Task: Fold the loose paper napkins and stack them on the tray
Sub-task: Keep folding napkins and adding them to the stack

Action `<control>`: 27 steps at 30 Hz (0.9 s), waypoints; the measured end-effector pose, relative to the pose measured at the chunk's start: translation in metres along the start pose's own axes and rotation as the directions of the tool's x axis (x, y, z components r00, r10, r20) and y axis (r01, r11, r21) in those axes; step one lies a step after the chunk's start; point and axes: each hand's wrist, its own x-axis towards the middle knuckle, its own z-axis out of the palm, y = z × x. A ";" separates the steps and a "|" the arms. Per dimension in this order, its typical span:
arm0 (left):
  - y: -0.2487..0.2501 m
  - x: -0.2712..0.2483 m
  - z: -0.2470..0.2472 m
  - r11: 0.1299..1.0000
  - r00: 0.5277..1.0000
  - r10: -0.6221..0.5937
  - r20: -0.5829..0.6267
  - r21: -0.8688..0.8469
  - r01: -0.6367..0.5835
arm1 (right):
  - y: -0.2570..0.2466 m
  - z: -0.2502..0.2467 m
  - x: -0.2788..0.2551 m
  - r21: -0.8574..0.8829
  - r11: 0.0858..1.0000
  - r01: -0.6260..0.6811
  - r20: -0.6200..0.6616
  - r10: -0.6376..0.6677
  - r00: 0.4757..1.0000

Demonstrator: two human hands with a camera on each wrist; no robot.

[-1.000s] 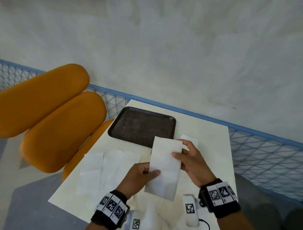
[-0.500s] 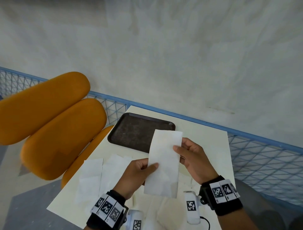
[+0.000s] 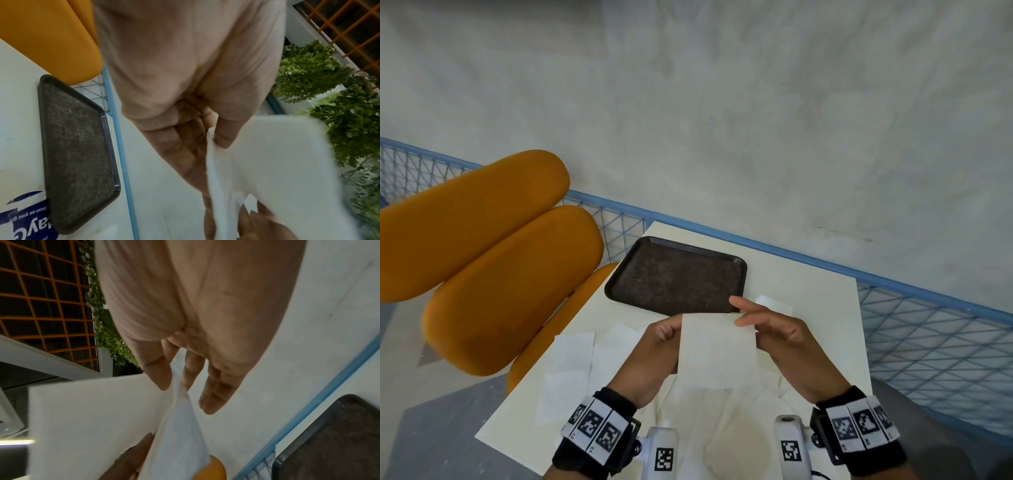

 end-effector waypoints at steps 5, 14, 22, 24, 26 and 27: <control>0.004 0.001 -0.002 0.997 0.999 0.050 -0.020 0.054 -0.049 | -0.004 0.000 0.004 0.095 0.995 -0.020 -0.080 0.028 0.996; 0.005 0.005 -0.005 0.978 0.993 0.115 -0.019 0.180 -0.110 | -0.008 0.012 0.018 -0.375 0.926 -0.026 -0.128 -0.024 0.991; 0.002 0.016 -0.013 0.989 0.985 0.121 -0.119 0.094 -0.110 | -0.002 0.011 0.021 -0.349 0.935 -0.068 -0.216 -0.010 0.976; 0.000 0.020 -0.011 0.966 0.976 0.170 -0.133 0.218 -0.138 | -0.001 0.012 0.021 -0.355 0.932 -0.072 -0.211 -0.006 0.977; -0.002 0.024 -0.010 0.929 0.965 0.211 -0.153 0.339 -0.150 | -0.002 0.014 0.020 -0.369 0.927 -0.076 -0.179 0.009 0.984; -0.002 0.026 -0.009 0.921 0.963 0.219 -0.156 0.358 -0.151 | -0.002 0.015 0.020 -0.381 0.921 -0.078 -0.159 0.018 0.987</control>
